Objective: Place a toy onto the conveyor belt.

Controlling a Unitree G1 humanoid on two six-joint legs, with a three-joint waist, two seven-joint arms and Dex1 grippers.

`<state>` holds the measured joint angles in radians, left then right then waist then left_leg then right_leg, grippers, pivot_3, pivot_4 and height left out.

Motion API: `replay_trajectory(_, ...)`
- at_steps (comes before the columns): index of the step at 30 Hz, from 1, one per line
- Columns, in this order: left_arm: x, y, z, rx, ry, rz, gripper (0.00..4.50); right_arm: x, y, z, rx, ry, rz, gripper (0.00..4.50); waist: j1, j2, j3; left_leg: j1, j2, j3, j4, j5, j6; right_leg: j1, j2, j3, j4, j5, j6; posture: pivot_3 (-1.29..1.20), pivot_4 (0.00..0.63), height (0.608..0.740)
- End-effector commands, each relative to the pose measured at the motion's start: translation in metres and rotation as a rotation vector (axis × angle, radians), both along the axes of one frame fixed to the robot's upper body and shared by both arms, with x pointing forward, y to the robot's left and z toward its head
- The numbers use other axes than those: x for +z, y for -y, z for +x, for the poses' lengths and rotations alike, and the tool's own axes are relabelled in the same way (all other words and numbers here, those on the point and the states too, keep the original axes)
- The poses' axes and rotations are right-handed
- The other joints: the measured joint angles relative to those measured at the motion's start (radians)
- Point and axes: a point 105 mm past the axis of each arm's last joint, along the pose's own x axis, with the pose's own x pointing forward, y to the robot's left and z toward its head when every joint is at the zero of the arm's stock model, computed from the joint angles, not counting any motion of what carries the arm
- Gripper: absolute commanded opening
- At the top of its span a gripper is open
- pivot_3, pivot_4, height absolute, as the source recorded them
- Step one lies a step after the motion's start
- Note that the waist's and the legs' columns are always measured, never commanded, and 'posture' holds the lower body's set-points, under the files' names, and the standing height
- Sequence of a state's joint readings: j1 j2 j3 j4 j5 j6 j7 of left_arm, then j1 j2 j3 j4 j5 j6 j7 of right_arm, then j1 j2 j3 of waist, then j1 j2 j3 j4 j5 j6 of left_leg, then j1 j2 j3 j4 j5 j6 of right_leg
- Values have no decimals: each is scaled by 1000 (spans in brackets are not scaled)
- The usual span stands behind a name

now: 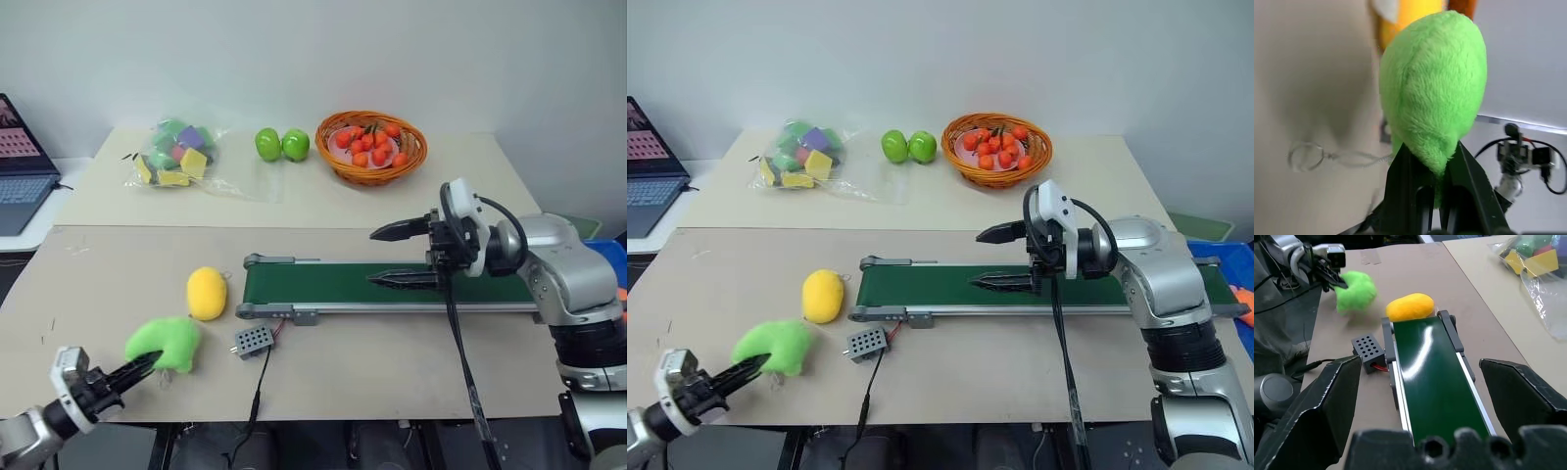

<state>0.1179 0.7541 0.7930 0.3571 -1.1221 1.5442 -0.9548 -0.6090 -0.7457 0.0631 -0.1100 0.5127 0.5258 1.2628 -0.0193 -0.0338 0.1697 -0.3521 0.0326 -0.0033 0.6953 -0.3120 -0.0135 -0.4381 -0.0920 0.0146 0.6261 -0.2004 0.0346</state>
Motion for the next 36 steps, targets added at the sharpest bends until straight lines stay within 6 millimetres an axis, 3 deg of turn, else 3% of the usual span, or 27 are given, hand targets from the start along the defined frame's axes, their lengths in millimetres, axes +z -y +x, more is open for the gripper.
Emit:
replay_trajectory(1, 41, -8, 1, -16, 176, -14, 27, 6, -1, 2, 9, 49, 8, 4500, 1, 0, 0, 0, 0, 0, 0, 0, 0, 0, 0, 0, 0, 0, 0, 0, 150, 738)
replay_trajectory(4, 71, -6, 20, -31, 340, 51, 27, 7, -4, 5, 18, 56, 10, 4500, 7, 0, 0, 0, 0, 0, 0, 0, 0, 0, 0, 0, 0, 0, 0, 0, 150, 738)
replay_trajectory(5, 89, -4, 34, -22, 437, 66, 27, 8, -5, 7, 22, 59, 10, 4500, 10, 0, 0, 0, 0, 0, 0, 0, 0, 0, 0, -1, 0, 0, 0, 0, 150, 738)
replay_trajectory(7, 127, 24, 60, -80, 624, 124, 27, 9, -6, 8, 26, 65, 10, 4500, 17, -1, 1, -1, 0, -2, 0, 0, 0, 1, 0, -2, 1, 0, 0, 0, 150, 738)
replay_trajectory(9, 151, 57, 77, -128, 761, 272, 27, 9, -6, 9, 26, 70, 8, 4500, 25, -4, 1, -1, -1, -5, 1, 1, -2, 3, 0, -3, 0, 1, -1, 0, 150, 738)
replay_trajectory(14, 180, 120, 105, -137, 973, 603, 27, 10, -2, 9, 11, 74, 7, 4500, 4, -4, 1, -2, -3, -3, 0, 1, -3, 3, -1, 1, -1, 3, 2, 0, 150, 738)
replay_trajectory(15, 180, 131, 110, -144, 1010, 706, 27, 8, -1, 9, 4, 74, 2, 4500, 1, -4, 1, -4, -3, -2, 0, 1, -2, 1, -1, 2, -2, 3, 2, 0, 150, 738)
replay_trajectory(18, 153, 156, 119, -224, 1100, 1098, 27, 6, 2, 7, -8, 71, -2, 4500, -3, -4, 1, -7, -2, -2, -1, 1, -2, -2, 0, 2, -3, 3, 2, 0, 150, 738)
replay_trajectory(21, 139, 149, 133, -166, 1306, 1535, 27, 6, 4, 8, -22, 72, -3, 4500, -6, -2, 2, -6, -2, 0, -3, 0, -1, -2, 0, 3, -4, 3, 2, 0, 150, 738)
replay_trajectory(25, 124, 149, 129, -157, 1638, 1924, 27, 5, 4, 9, -33, 77, -4, 4500, 3, -2, 2, -6, -1, 0, -3, 0, -1, -2, 2, 2, -13, 3, 2, 0, 150, 738)
replay_trajectory(30, 86, 156, 106, -206, 1976, 2085, 27, 4, 2, 10, -38, 78, 1, 4500, 10, -2, 2, -7, -1, 1, -3, -1, 2, -1, 0, 2, -14, 3, 2, 0, 150, 738)
replay_trajectory(36, 74, 155, 95, -77, 2151, 2153, 27, 6, 4, 9, -48, 80, 4, 4500, 17, -1, 2, -9, 0, 1, -1, -2, 3, -1, 0, 1, -14, 5, 5, 0, 150, 738)
